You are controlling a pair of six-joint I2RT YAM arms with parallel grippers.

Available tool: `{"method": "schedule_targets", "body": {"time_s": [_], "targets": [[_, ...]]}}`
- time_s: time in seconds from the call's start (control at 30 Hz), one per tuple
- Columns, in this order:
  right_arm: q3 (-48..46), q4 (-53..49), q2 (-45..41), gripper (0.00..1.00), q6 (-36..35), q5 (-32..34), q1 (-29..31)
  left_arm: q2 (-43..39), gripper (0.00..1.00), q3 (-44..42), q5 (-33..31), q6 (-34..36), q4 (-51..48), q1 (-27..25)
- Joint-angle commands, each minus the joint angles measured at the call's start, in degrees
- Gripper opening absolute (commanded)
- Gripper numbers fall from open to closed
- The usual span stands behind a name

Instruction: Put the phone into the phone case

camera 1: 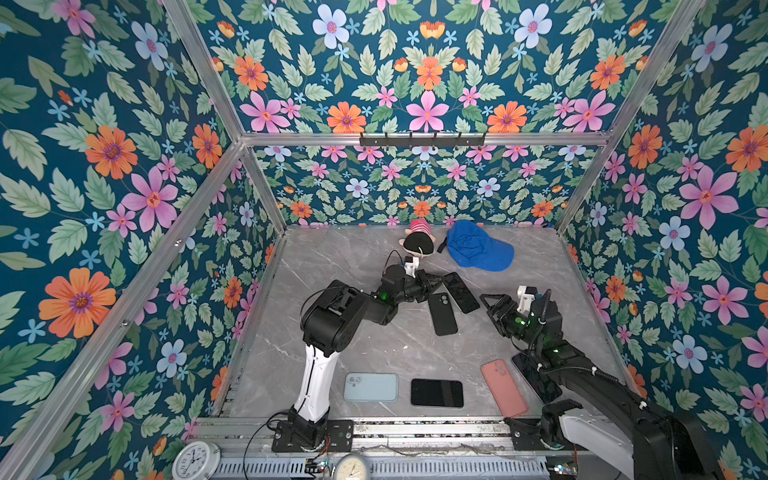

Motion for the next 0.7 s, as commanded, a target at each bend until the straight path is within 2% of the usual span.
{"method": "schedule_targets", "body": {"time_s": [0.0, 0.27, 0.67], "targets": [[-0.2, 10.81, 2.84, 0.76, 5.44, -2.33, -0.04, -0.15, 0.0, 0.11, -1.5, -5.14, 8.41, 0.12], [-0.37, 18.32, 8.65, 0.73, 7.66, -4.21, -0.39, -1.17, 0.0, -0.55, -3.08, -7.57, 10.84, 0.71], [0.69, 25.29, 14.24, 0.47, 10.7, -5.63, -0.44, -0.96, 0.0, -1.02, -3.78, -10.89, 14.57, 0.73]]}}
